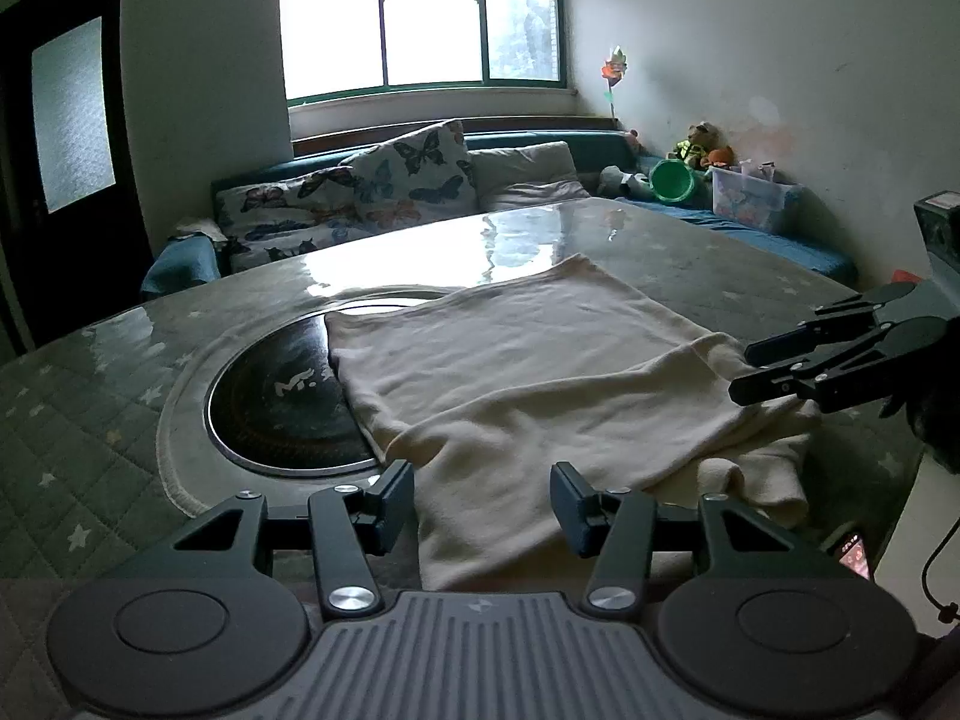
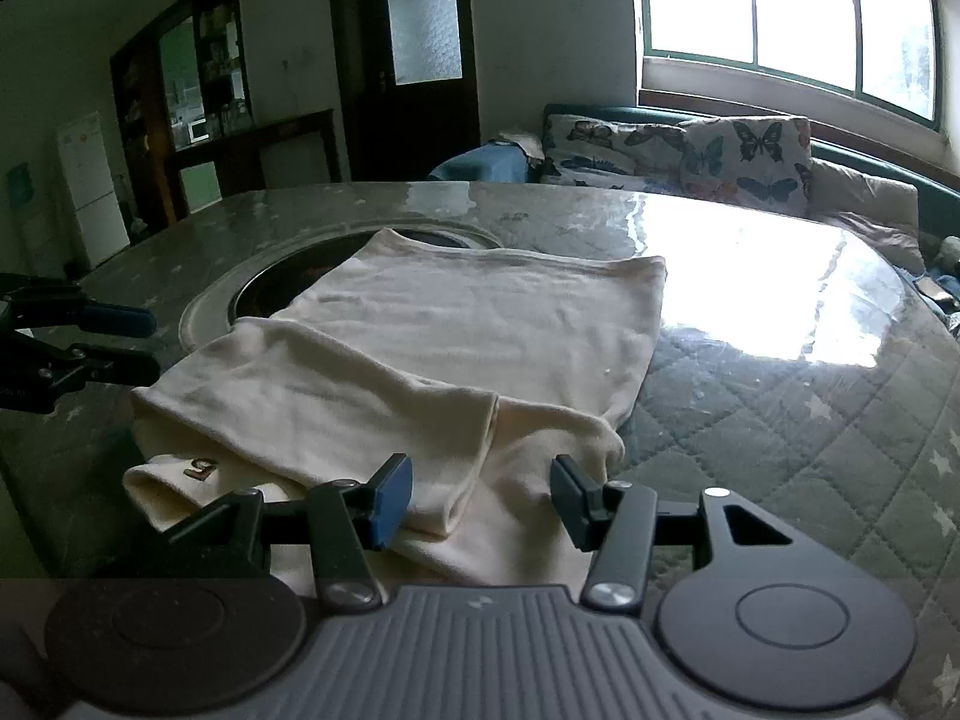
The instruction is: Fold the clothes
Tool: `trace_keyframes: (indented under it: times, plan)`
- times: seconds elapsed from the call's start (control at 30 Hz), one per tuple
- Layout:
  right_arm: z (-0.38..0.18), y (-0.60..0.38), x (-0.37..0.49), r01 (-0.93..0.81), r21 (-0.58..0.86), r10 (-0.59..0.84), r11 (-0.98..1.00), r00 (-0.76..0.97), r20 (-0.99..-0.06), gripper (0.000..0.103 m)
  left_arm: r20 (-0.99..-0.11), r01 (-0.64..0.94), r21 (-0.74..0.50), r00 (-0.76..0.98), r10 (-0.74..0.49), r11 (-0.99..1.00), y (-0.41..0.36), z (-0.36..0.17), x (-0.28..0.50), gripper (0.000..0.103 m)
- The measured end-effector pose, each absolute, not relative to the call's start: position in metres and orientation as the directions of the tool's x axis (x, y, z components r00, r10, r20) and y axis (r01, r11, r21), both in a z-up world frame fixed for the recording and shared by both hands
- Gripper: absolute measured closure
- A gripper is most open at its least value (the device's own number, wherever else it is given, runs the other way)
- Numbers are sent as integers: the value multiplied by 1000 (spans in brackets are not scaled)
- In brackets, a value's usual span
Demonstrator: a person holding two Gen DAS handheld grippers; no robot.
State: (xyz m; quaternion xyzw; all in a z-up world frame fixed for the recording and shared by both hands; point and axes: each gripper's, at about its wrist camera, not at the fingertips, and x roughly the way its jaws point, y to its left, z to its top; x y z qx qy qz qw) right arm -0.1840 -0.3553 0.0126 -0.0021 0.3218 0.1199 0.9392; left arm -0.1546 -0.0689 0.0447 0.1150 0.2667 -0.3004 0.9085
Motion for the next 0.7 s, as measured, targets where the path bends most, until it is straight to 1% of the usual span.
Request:
trace_keyframes:
  times: [0.7]
  plan:
    - [7,-354,-184,-233,69,224,970,751,-622,51,-571,625,55,660,-489,779,-75,41,-155,49]
